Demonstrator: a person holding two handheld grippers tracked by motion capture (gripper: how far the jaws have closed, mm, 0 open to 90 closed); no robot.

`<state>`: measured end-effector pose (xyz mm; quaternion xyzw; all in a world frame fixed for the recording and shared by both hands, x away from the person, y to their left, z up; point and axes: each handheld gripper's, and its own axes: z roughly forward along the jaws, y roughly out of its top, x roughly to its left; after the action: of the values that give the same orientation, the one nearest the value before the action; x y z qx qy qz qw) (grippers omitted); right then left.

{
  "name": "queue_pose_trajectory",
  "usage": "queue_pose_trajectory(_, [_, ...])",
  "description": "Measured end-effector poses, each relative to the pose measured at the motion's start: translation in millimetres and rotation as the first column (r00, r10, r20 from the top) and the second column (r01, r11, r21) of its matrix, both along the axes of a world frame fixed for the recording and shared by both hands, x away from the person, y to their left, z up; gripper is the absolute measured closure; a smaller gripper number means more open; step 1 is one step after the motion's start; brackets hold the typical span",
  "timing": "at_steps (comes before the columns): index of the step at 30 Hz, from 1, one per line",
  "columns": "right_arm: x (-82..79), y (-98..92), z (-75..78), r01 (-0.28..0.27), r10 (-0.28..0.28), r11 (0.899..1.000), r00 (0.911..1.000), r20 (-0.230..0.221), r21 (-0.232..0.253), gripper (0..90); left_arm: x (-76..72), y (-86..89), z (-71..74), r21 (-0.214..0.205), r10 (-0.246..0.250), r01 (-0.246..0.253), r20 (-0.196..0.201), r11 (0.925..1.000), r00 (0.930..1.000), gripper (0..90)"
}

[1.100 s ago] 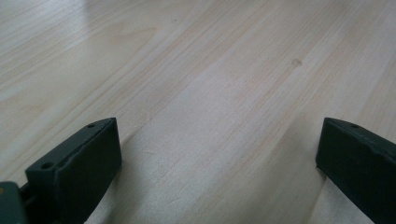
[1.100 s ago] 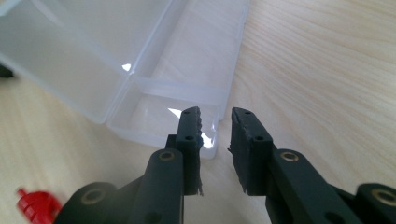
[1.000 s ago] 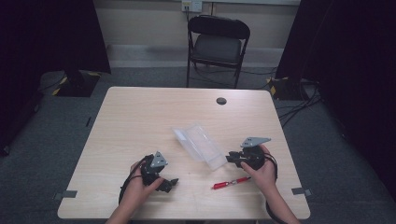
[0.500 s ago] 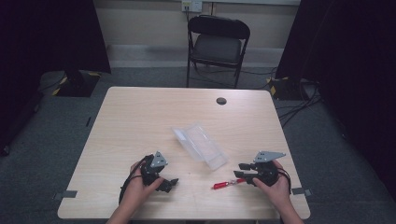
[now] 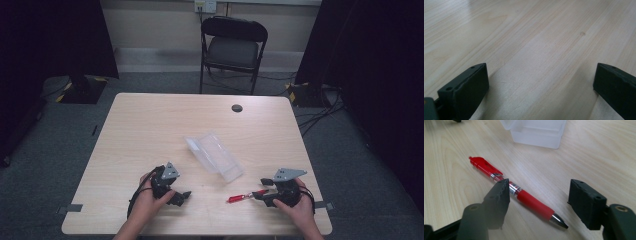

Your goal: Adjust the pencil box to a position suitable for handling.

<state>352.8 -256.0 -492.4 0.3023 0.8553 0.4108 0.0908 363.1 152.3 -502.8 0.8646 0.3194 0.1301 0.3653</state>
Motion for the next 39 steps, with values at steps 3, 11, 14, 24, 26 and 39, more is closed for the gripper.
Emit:
queue_pose_trajectory(3, [-0.3,0.1,-2.8,-0.004,0.004,1.000,1.0000,0.002,-0.030,31.6,0.0,0.0,0.0,0.000,0.000,0.000,0.000,1.0000,1.0000,0.0])
queue_pose_trajectory(11, [-1.8,1.1,-5.0,-0.009,0.011,0.998,0.9987,0.050,-0.059,34.8,0.0,-0.1,0.0,0.000,0.000,0.000,-0.001,1.0000,1.0000,0.0])
queue_pose_trajectory(14, [-3.3,2.2,-5.4,-0.006,0.012,0.997,0.9974,0.071,-0.072,38.4,-0.1,0.0,0.0,0.000,0.000,0.000,-0.002,1.0000,1.0000,0.0])
queue_pose_trajectory(24, [-4.3,4.8,-5.3,-0.018,0.022,0.998,0.9965,0.080,-0.059,55.7,0.2,-0.1,0.1,0.000,-0.002,0.002,-0.001,1.0000,1.0000,0.0])
queue_pose_trajectory(26, [-4.9,4.6,-5.3,-0.030,0.035,0.998,0.9959,0.083,-0.058,60.0,0.4,-0.4,0.1,-0.001,0.000,0.000,0.000,1.0000,1.0000,0.0])
queue_pose_trajectory(39, [-3.6,6.5,-2.8,-0.086,0.090,0.994,0.9939,0.064,-0.062,58.3,0.8,-1.1,0.6,0.005,0.005,-0.005,-0.002,1.0000,1.0000,0.0])
